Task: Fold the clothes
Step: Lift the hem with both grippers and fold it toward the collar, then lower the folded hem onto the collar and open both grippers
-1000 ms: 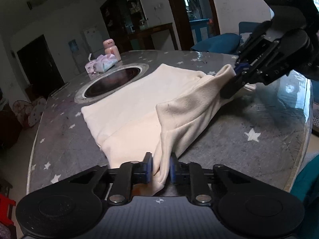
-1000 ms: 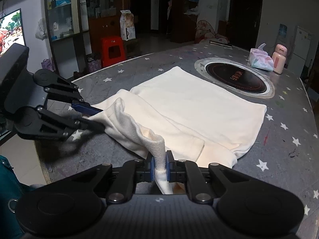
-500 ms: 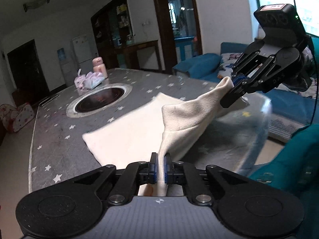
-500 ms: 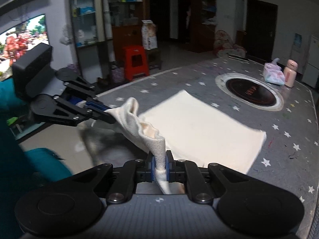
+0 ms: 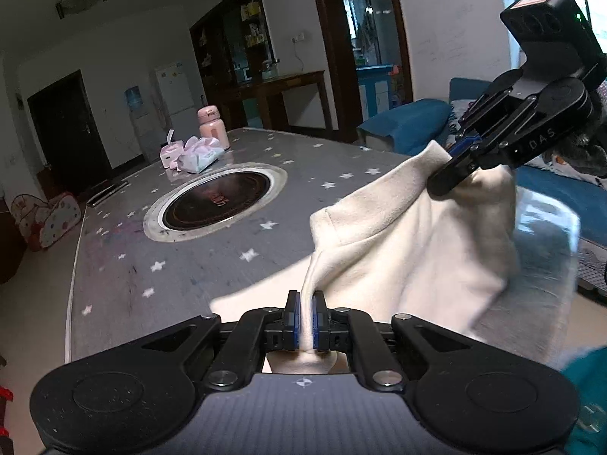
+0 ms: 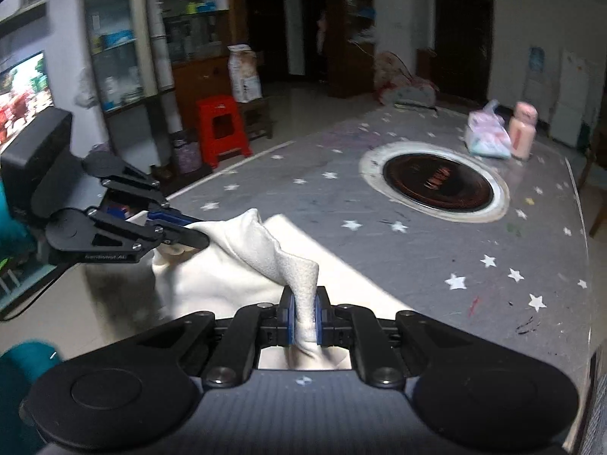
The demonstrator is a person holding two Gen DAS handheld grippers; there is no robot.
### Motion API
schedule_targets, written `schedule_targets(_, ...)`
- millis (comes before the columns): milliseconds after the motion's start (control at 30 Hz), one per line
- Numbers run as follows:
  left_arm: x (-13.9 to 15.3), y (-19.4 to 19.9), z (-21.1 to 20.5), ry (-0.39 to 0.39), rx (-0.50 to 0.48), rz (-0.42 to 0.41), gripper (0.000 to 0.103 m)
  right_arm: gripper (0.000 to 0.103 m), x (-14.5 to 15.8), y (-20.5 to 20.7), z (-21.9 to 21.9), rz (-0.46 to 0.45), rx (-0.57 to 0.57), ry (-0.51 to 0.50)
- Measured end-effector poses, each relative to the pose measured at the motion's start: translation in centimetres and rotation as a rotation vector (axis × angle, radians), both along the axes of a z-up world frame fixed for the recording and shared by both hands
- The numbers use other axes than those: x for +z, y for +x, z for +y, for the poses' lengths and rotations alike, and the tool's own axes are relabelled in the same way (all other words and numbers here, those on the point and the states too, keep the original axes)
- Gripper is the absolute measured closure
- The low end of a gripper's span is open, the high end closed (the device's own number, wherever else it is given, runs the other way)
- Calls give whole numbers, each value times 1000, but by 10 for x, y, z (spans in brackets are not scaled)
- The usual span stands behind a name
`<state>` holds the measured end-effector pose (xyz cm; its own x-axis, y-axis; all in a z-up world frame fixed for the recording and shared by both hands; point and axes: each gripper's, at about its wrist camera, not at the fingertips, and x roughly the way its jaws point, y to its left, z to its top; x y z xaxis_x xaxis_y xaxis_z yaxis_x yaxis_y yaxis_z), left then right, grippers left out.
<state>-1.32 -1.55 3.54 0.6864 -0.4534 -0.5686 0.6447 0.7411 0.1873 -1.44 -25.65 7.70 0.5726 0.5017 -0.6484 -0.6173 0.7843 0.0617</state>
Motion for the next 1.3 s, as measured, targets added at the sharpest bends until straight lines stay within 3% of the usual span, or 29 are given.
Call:
schedule_targets(200,-30,68,-22,37,93,38,96,94,-31,70,0,49,-107,6)
schedule_targets(300,-52,98,-31,59,152,73,95,92,-61,100,-1,88,-184,15)
schedule_targets(367,-60,106,-33,53,179,76,92,91,-78,109,-2,114,-231,16)
schedule_targets(433,-61,110,-33,33,212,68,87,82,-93,116,-3,132,-280,14)
schedule_targets(567,-56,115,-30,9,261,67,80,80,-94,117,-14,109,-361,50)
schedule_targets(700,-44,111,-27,-30,268,73,82,80,-78,104,-14,81,-332,82)
schedule_targets(867,-36,103,-37,-98,183,149,83,82,-79,102,4,107,-257,69)
schedule_targets(1033,-47,111,-54,-93,154,193,83,82,-96,115,14,131,-276,41)
schedule_targets(1300,-56,119,-58,-115,178,206,82,81,-83,98,4,117,-255,26)
